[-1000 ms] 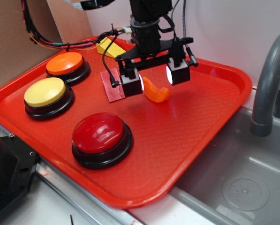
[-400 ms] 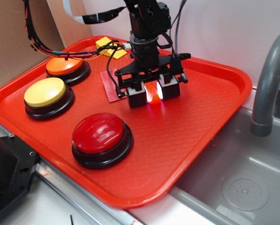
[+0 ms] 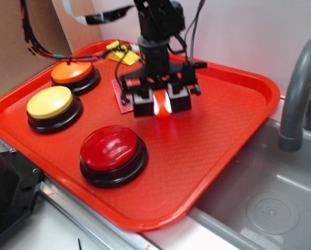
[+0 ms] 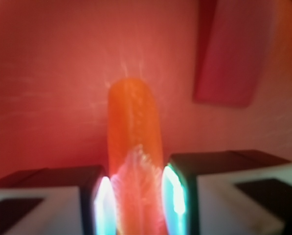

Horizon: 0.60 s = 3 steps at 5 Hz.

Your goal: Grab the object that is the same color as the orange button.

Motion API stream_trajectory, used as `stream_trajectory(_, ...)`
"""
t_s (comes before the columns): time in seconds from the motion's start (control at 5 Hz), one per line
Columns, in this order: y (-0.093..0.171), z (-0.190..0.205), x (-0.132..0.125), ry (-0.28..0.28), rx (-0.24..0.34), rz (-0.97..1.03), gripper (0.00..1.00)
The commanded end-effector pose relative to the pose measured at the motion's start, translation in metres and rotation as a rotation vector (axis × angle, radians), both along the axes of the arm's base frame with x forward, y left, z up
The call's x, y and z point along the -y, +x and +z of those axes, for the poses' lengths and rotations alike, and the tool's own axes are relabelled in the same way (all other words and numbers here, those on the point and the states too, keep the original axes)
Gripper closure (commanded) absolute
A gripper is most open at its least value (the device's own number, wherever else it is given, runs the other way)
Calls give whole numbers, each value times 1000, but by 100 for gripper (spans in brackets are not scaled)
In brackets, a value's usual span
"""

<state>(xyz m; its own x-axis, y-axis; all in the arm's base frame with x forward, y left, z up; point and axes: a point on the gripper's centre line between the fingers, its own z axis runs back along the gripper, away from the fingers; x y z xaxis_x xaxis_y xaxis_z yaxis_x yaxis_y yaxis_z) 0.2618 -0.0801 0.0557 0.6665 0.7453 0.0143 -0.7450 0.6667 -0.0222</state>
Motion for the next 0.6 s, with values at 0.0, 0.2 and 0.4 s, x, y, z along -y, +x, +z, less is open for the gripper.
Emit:
stream_trajectory(0.0, -2, 119, -2, 95, 211, -481, 100)
stream_trajectory(0.2, -11, 163, -8, 110, 257, -519, 100)
stream_trajectory(0.4, -9, 152, -11, 117, 227, -510, 100)
